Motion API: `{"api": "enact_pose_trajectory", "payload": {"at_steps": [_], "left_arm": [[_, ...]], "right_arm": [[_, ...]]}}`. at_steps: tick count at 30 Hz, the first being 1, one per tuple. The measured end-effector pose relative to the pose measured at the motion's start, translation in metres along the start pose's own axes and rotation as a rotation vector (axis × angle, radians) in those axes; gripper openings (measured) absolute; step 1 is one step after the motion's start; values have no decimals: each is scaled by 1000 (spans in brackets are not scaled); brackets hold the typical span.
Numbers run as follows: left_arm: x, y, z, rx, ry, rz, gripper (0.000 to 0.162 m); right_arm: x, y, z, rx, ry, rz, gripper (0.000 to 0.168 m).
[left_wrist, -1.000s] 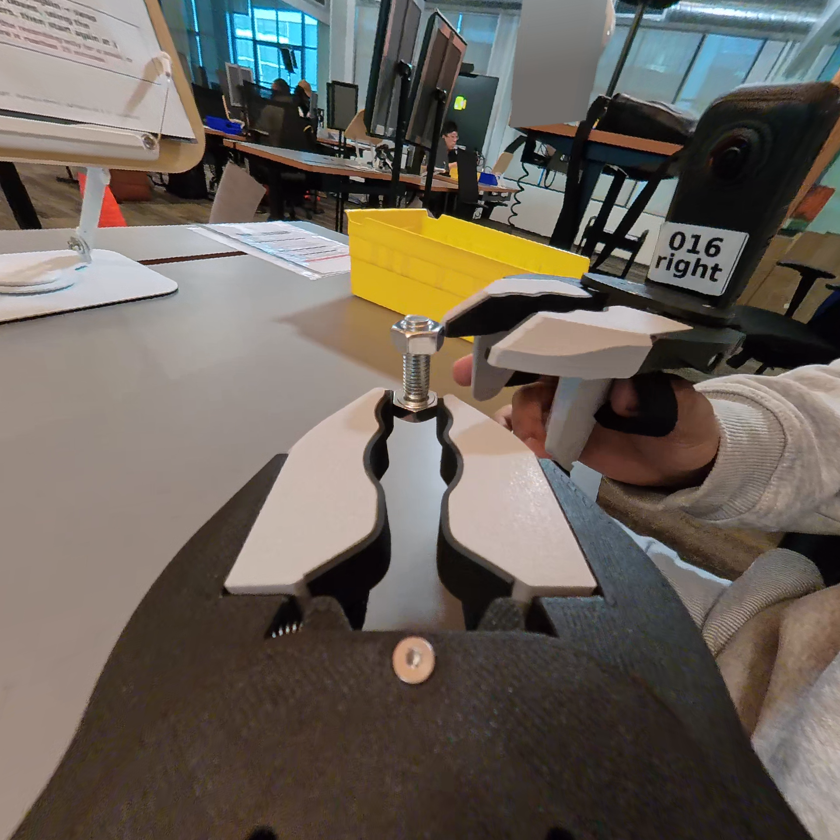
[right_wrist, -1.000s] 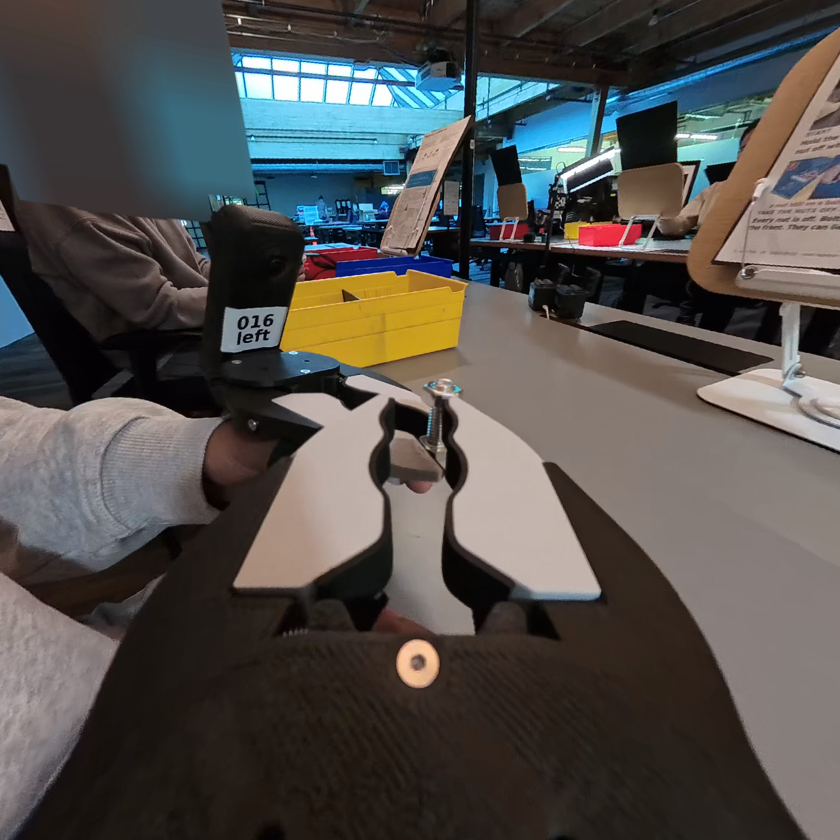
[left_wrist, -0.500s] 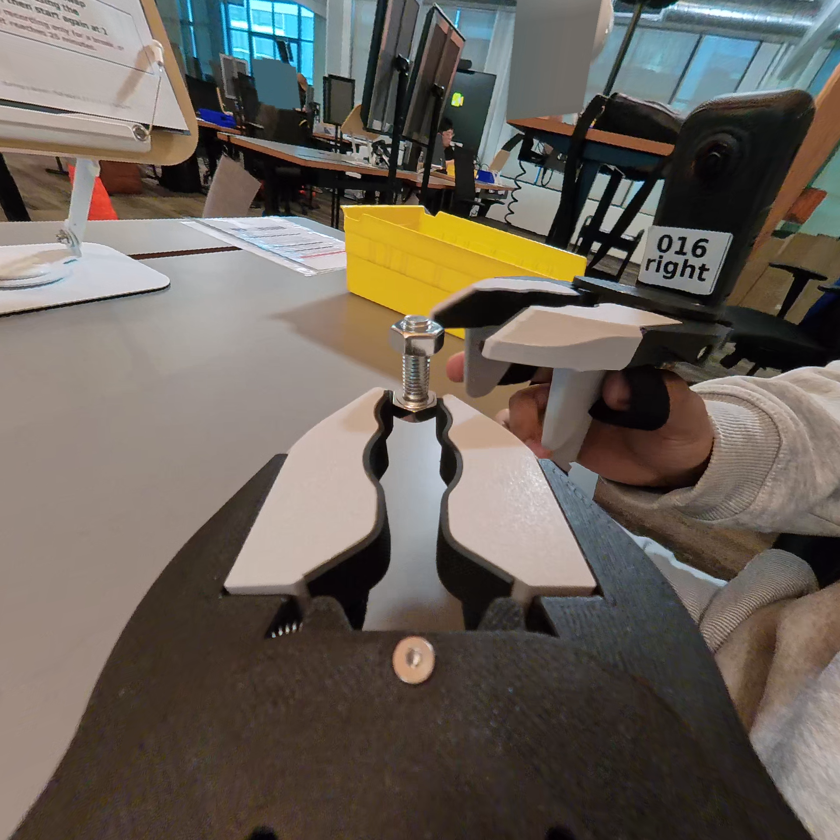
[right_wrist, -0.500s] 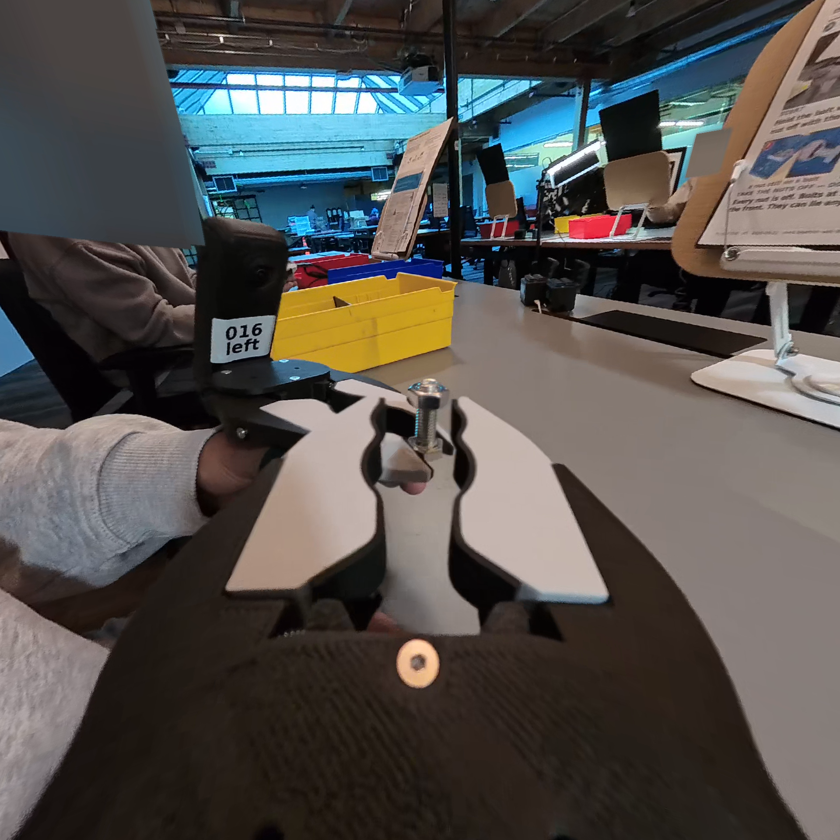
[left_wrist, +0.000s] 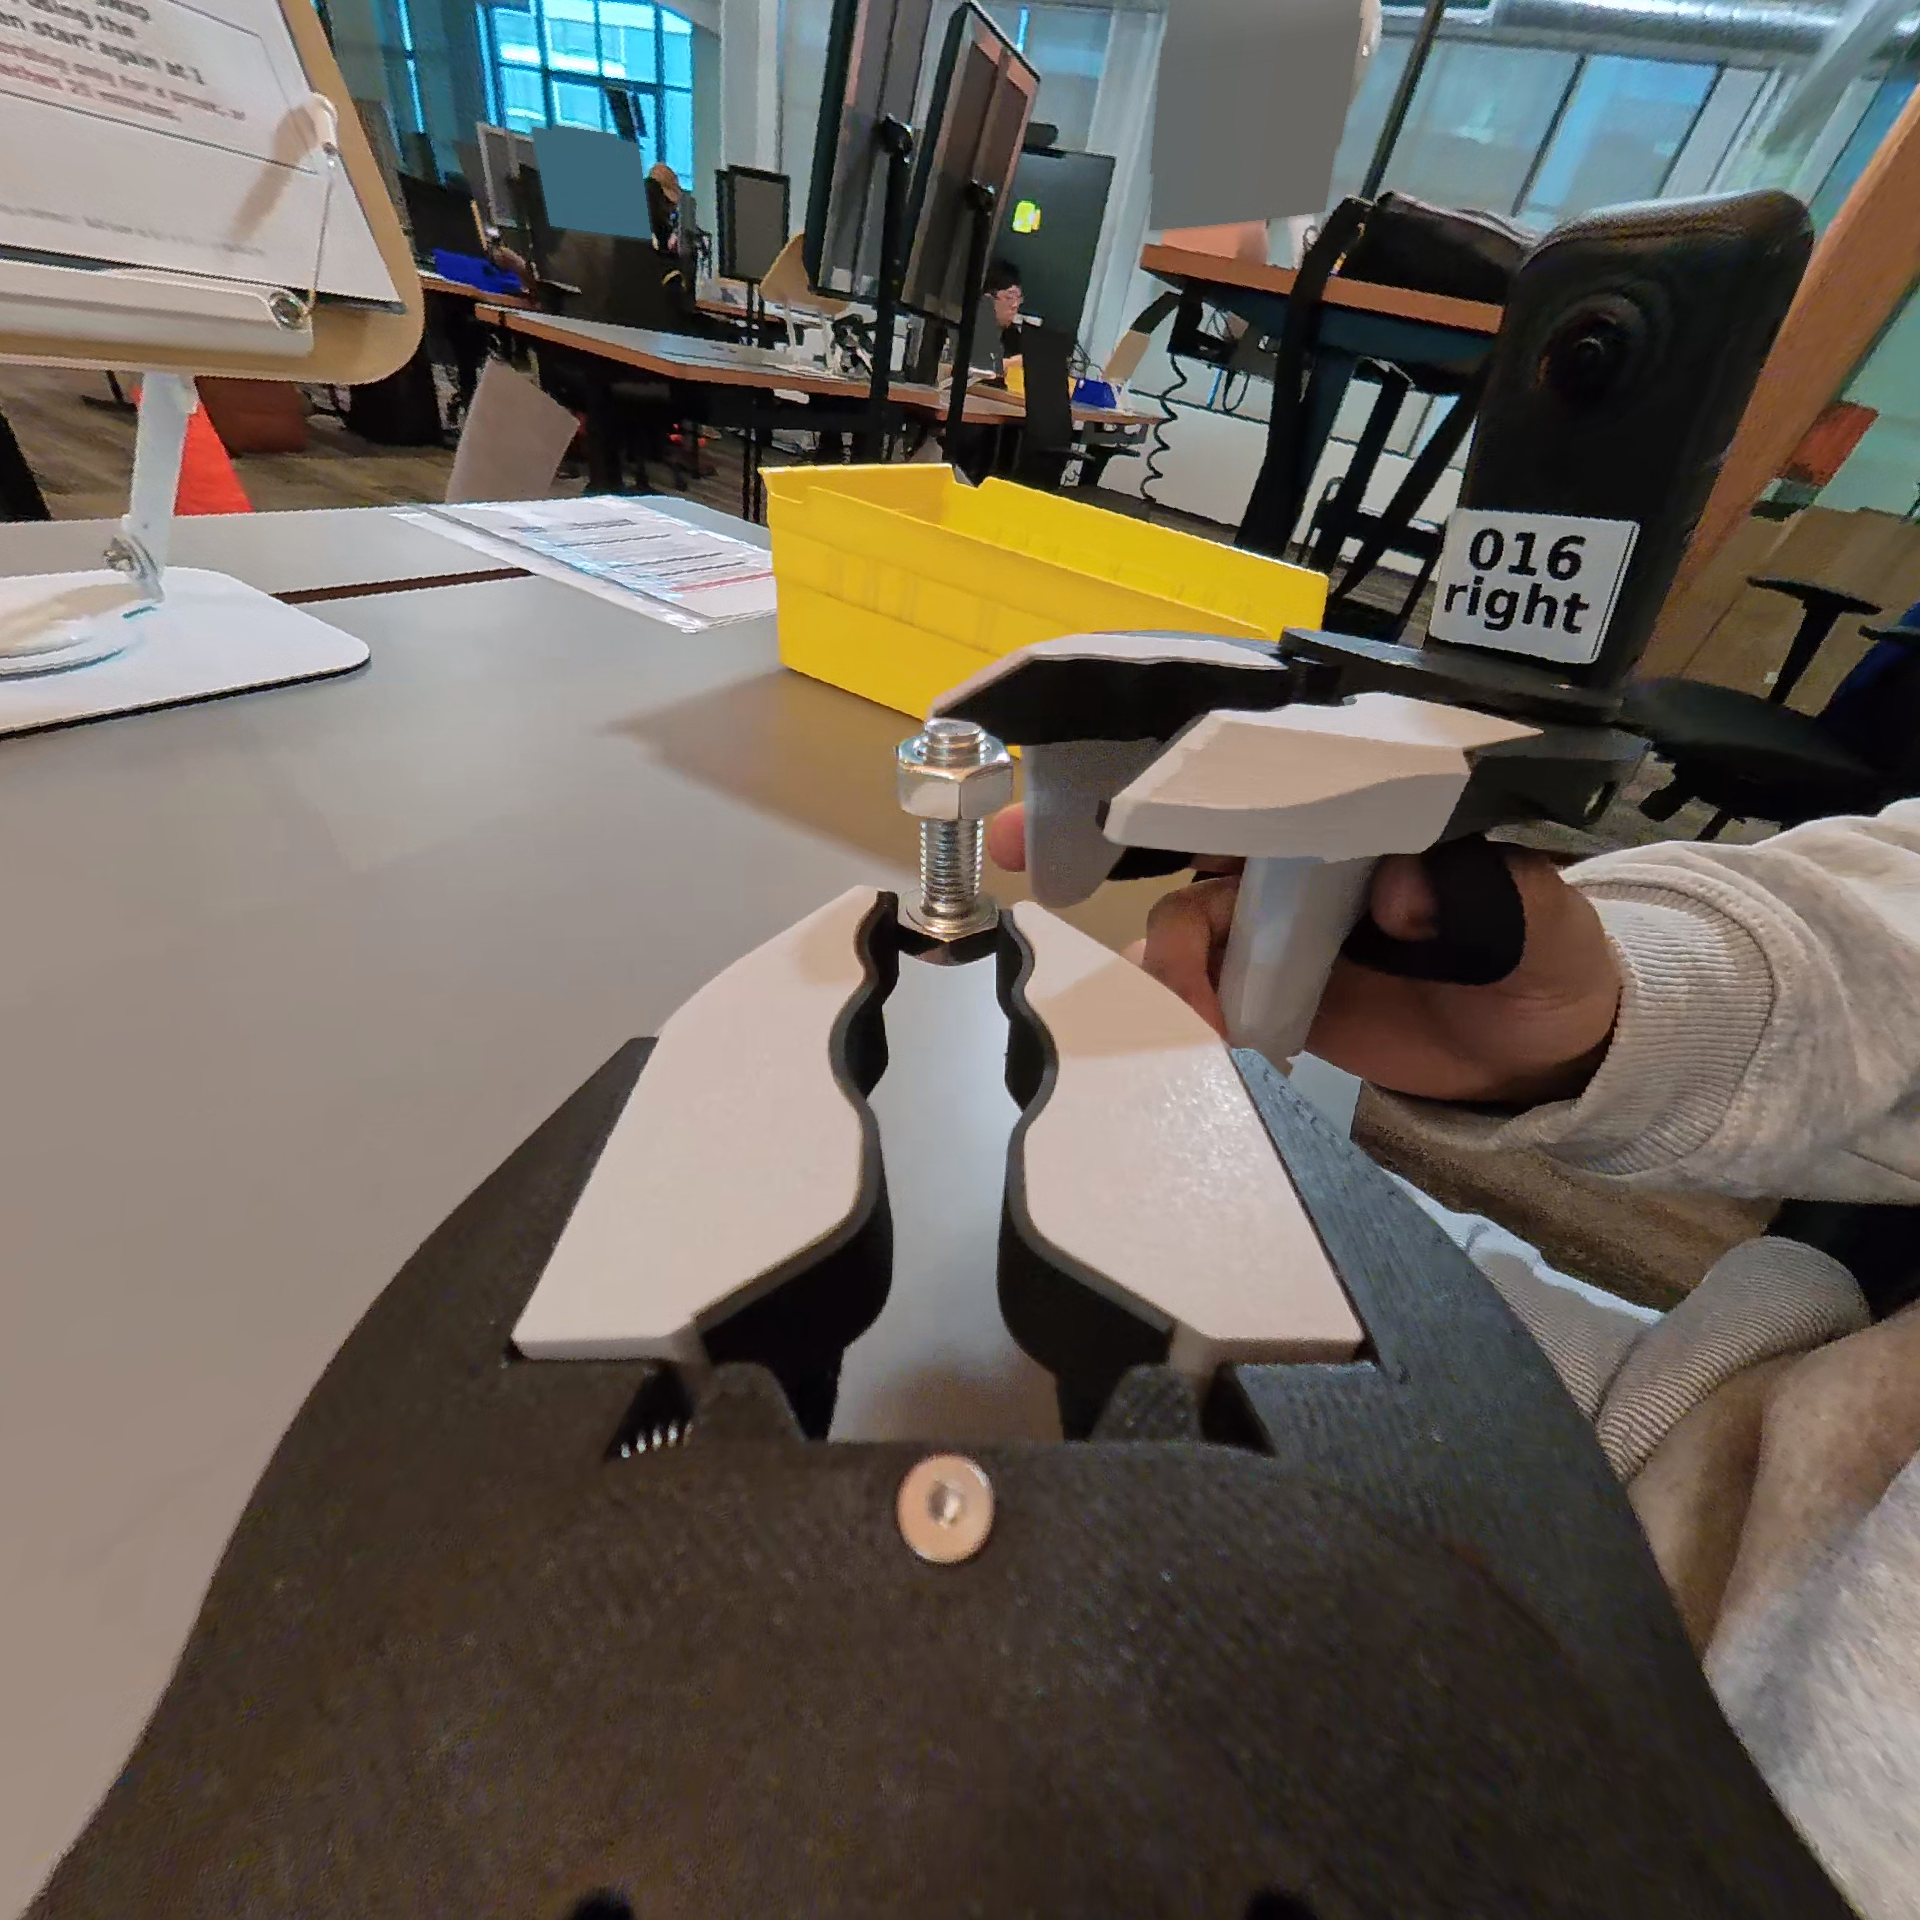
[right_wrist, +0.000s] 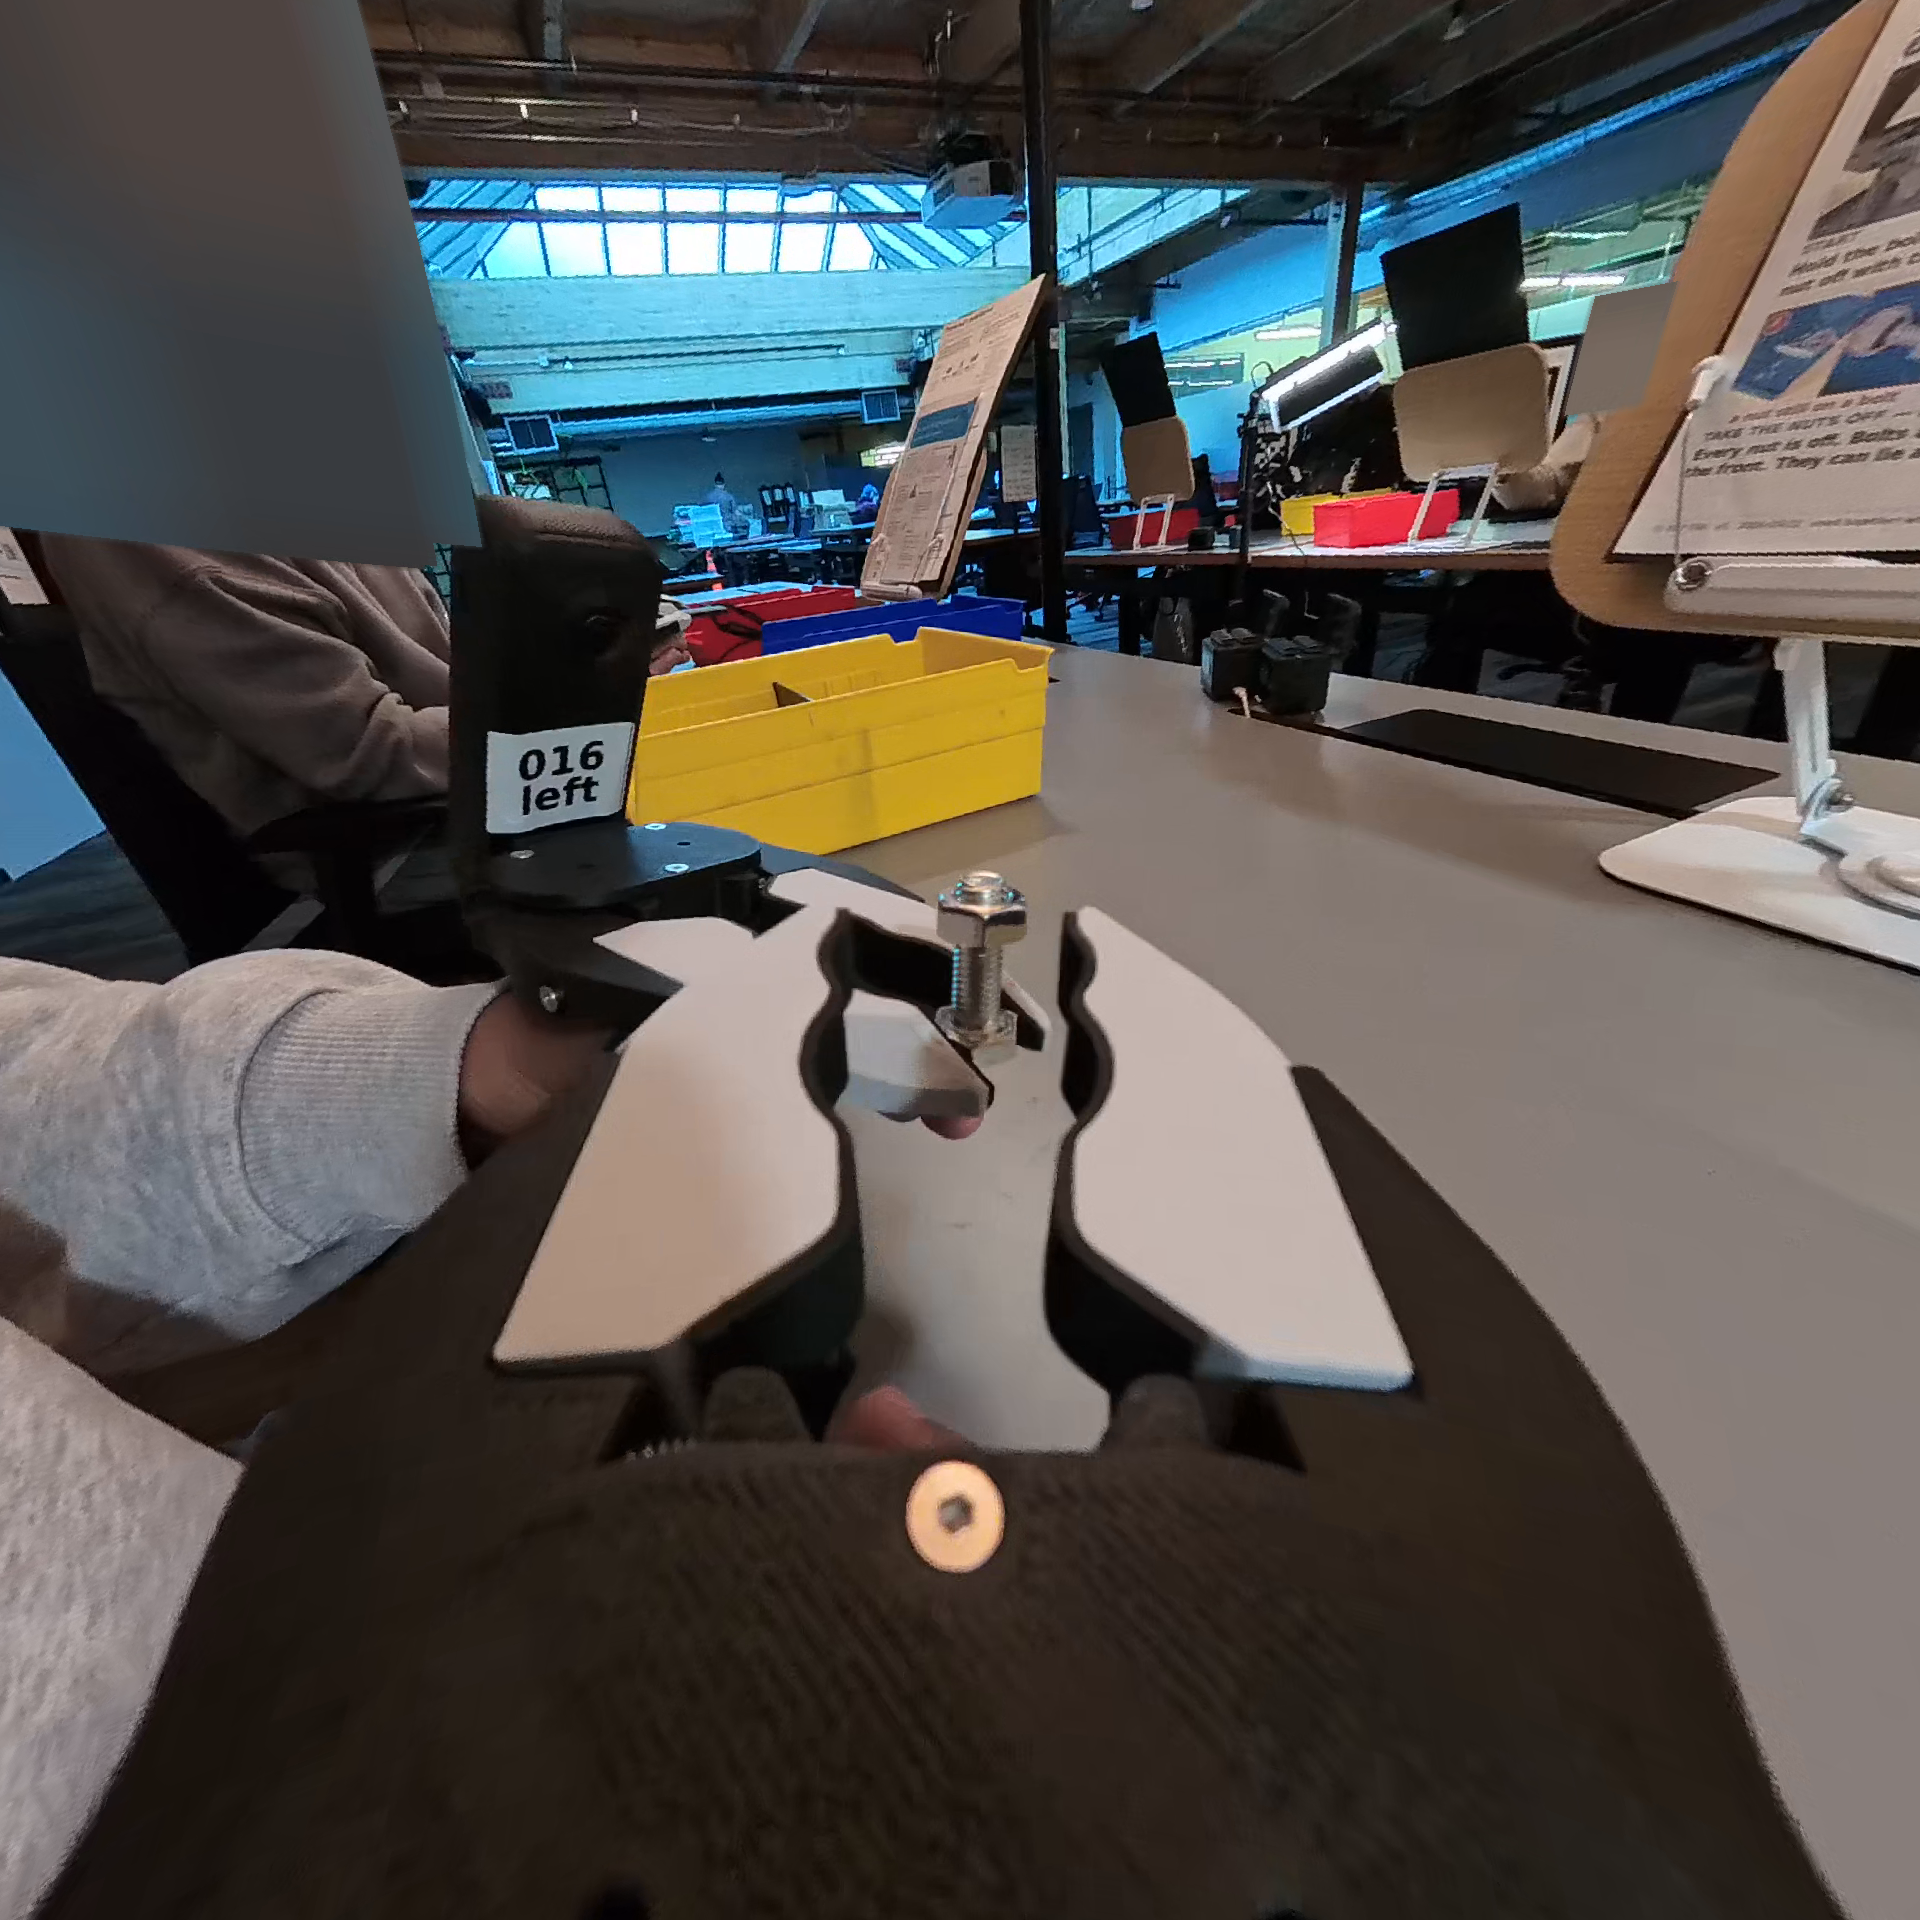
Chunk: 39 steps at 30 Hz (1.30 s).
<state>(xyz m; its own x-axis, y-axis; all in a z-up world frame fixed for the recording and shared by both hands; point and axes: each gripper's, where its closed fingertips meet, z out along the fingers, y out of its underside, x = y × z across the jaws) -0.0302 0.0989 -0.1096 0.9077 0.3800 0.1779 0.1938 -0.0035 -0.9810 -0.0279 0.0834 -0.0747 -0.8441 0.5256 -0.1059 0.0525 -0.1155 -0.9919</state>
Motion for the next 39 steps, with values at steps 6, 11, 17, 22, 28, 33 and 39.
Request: {"api": "enact_pose_trajectory", "payload": {"at_steps": [6, 11, 17, 22, 28, 33, 39], "left_arm": [[-2, -1, -1, 10, -4, -20, 18], [-1, 0, 0, 4, 1, -12, 18], [1, 0, 1, 2, 7, -4, 18], [-1, -1, 0, 9, 3, -18, 18], [1, 0, 1, 4, 9, -7, 18], [-2, -1, 0, 11, -6, -15, 19], [-1, -1, 0, 12, -1, -12, 18]], "right_arm": [[-10, 3, -2, -46, -51, -25, 2], [-1, 1, -2, -18, -3, -26, 24], [-2, 1, 0, -14, -3, -51, 31], [-8, 3, -2, -33, -53, -7, 7], [4, -3, -1, 25, 23, -34, 43], [-21, -4, -3, -3, -134, 14, 3], [0, -1, -3, 7, -21, -4, 26]]}}
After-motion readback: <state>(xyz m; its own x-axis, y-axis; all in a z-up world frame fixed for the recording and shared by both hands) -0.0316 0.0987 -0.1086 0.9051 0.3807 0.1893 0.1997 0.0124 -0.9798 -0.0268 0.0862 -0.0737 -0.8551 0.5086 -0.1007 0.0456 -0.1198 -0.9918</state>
